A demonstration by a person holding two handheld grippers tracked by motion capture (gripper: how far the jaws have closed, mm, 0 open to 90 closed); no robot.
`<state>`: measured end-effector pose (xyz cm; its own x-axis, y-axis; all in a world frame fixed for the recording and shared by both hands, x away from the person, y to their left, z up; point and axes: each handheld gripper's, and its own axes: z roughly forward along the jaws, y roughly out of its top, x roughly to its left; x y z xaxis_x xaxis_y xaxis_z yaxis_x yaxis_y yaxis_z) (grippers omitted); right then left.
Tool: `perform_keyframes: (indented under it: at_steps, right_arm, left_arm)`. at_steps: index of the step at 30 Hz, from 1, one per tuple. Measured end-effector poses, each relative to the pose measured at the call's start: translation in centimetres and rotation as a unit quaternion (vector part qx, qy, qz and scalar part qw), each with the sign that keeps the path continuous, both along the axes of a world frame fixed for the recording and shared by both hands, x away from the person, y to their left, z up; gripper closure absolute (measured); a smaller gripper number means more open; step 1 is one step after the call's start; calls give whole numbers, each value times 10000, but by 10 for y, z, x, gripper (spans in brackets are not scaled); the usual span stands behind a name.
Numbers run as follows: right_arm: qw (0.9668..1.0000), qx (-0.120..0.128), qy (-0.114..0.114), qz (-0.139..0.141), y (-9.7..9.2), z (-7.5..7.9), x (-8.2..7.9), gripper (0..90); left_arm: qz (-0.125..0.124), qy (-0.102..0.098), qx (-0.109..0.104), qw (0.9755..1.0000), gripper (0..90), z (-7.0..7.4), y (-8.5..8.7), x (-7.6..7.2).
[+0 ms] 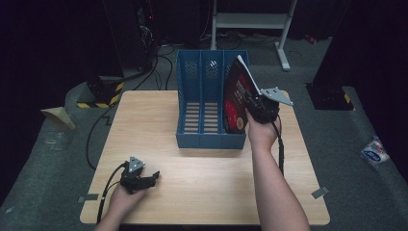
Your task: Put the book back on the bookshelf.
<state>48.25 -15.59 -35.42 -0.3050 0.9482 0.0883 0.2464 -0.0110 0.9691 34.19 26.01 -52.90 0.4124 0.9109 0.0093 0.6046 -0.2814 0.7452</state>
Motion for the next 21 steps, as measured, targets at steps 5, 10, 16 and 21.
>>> perform_keyframes:
  at_steps: [5,10,16,21]
  right_arm:
    - [9999,6,55,-88,-1,6,5,802]
    - [9998,-70,30,-158,3,11,5,861]
    - [9987,-84,-267,-437,14,10,1,865]
    - [9969,-44,-455,-643,18,14,2,866]
  left_arm:
    - [0,1,-2,10000,228,0,0,0]
    - [-1,-2,-4,10000,228,0,0,0]
    - [-1,-2,-3,10000,228,0,0,0]
    - [-3,-1,-5,10000,229,0,0,0]
